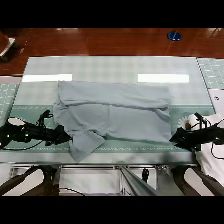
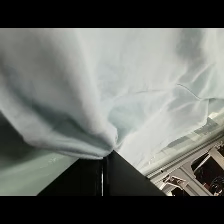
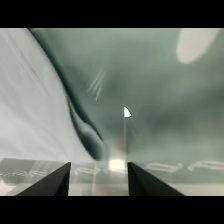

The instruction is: Fold the shirts.

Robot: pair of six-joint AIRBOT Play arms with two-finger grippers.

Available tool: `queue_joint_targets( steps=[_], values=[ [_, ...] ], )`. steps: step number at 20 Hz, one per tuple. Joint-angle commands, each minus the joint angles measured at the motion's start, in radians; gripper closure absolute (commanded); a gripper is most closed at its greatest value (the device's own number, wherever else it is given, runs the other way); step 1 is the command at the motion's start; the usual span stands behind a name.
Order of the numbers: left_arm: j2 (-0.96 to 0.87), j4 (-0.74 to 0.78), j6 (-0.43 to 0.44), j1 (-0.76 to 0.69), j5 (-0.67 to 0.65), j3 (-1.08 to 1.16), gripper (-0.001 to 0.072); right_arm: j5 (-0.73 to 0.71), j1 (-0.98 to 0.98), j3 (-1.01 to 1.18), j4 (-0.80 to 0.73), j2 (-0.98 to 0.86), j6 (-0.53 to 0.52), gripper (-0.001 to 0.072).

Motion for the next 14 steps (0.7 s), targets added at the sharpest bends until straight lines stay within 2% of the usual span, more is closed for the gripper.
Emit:
queue_joint_targets(
  steps=[1,4,5,6,7,8,9,12,14],
  values=[
    [0.0,0.003,0.002,-0.002,0.114,0.0,0.0694,-0.071,0.018,-0.005,0.121,-0.06,-0.04,0.0303],
    [0.0,-0.039,0.003,-0.002,0.121,0.0,0.0694,-0.12,0.019,-0.004,0.203,-0.134,-0.07,0.0303],
    [0.0,-0.056,0.016,-0.002,0.122,0.0,0.0694,-0.123,0.027,-0.004,0.235,-0.152,-0.085,0.0321],
    [0.0,-0.063,0.025,-0.004,0.121,0.0,0.0694,-0.132,0.047,-0.004,0.272,-0.162,-0.112,0.0369],
    [0.0,-0.064,0.029,-0.004,0.121,0.002,0.0694,-0.15,0.075,-0.002,0.294,-0.162,-0.132,0.0478],
    [0.0,-0.063,0.029,-0.003,0.119,0.01,0.0694,-0.149,0.099,0.016,0.295,-0.161,-0.156,0.0661],
    [0.002,-0.065,0.029,0.003,0.1,0.035,0.0694,-0.134,0.114,0.045,0.296,-0.161,-0.18,0.0694],
    [0.014,-0.126,0.043,0.026,0.047,0.171,0.0694,-0.1,0.121,0.184,0.289,-0.161,-0.18,0.0695],
    [0.005,-0.232,0.043,0.024,0.073,0.268,0.0694,-0.104,0.122,0.289,0.289,-0.189,-0.168,0.0695]
  ],
)
